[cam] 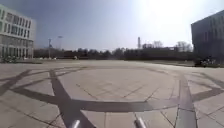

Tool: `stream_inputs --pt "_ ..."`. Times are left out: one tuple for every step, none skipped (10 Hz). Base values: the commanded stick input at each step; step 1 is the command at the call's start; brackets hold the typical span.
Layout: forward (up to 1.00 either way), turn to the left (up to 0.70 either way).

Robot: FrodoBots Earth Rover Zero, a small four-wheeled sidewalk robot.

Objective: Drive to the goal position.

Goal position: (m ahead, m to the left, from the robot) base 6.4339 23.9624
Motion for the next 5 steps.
stream_inputs --pt "1.0 0.0" --pt "1.0 0.0" --pt "1.0 0.0" --pt "1.0 0.0" --pt "1.0 0.0"
